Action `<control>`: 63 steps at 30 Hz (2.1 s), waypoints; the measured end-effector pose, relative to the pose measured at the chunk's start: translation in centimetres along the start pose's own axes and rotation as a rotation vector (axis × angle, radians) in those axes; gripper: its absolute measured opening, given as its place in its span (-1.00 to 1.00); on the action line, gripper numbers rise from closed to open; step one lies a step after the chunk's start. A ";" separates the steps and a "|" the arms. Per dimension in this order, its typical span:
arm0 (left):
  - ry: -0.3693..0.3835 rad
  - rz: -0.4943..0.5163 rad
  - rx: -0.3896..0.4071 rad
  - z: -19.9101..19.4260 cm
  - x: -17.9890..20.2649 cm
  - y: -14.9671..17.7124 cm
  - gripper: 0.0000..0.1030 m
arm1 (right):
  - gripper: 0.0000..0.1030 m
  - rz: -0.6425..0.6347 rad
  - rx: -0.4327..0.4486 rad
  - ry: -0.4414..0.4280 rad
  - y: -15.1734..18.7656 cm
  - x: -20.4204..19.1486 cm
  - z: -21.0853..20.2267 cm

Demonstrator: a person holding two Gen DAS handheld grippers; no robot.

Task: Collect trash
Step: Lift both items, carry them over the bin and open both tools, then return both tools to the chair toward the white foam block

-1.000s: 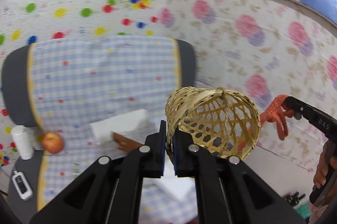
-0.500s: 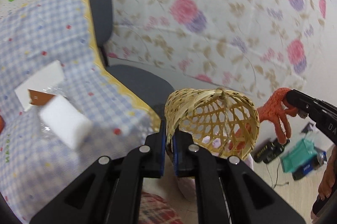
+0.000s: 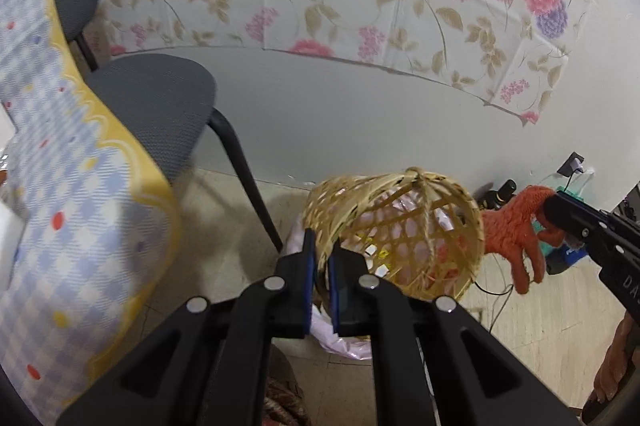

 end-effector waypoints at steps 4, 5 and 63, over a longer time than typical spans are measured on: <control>0.064 0.027 -0.052 2.3 0.4 -0.9 -0.62 | -0.63 0.027 -0.010 0.002 -0.8 1.0 1.0; 0.061 0.032 -0.057 2.6 0.5 -1.0 -0.28 | -0.59 0.041 -0.009 0.006 -1.1 1.4 1.2; -0.765 -0.586 0.081 -20.8 -30.0 15.1 0.77 | -0.10 -0.767 -0.055 -0.449 4.8 -40.9 7.5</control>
Point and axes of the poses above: each gripper's, at about its wrist camera, not at the fingertips, and z roughly the way its jaws point, x to its right, y to its underside, the point moved 1 cm from there along z, roughly the way its jaws point, and after that the axes turned 6 degrees about z, right-handed, at the moved point
